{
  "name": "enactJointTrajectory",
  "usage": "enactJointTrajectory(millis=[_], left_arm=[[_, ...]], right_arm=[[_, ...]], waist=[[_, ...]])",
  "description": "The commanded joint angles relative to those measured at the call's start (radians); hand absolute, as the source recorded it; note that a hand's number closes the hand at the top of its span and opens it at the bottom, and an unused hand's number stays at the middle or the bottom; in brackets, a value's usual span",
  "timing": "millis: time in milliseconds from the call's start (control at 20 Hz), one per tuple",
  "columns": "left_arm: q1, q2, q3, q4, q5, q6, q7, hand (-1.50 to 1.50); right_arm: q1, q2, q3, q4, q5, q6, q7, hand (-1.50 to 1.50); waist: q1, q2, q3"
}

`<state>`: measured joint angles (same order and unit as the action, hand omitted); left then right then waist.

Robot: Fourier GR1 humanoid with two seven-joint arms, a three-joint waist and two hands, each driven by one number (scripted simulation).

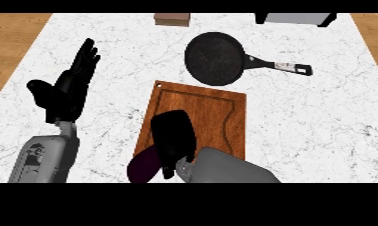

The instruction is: Pick the eggplant from the cutting board and place it in the pan

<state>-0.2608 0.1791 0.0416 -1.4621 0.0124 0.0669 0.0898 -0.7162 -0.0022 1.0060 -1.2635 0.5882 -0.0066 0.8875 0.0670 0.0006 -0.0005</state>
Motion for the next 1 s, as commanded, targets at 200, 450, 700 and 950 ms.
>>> enactJointTrajectory(millis=[200, 450, 700, 950], left_arm=[[-0.003, -0.021, -0.01, 0.034, -0.034, 0.032, -0.02, 0.0], [-0.007, -0.01, 0.006, 0.031, -0.005, 0.003, -0.021, 0.0], [-0.012, 0.002, 0.042, 0.089, 0.005, -0.002, -0.068, 0.0], [0.048, -0.001, 0.031, 0.004, -0.01, 0.018, -0.039, 0.0]], right_arm=[[-0.179, 0.002, 0.155, -0.174, 0.131, -0.279, 0.267, 1.5], [-0.287, 0.002, 0.058, -0.061, 0.153, -0.393, 0.262, 1.5], [-0.308, 0.002, -0.072, -0.013, 0.131, -0.484, 0.208, 1.5], [-0.24, 0.002, -0.245, 0.075, 0.066, -0.572, 0.018, 1.5]], waist=[[-0.018, -0.005, -0.001], [-0.02, 0.002, -0.001], [-0.038, 0.007, -0.001], [-0.047, 0.004, 0.001]])
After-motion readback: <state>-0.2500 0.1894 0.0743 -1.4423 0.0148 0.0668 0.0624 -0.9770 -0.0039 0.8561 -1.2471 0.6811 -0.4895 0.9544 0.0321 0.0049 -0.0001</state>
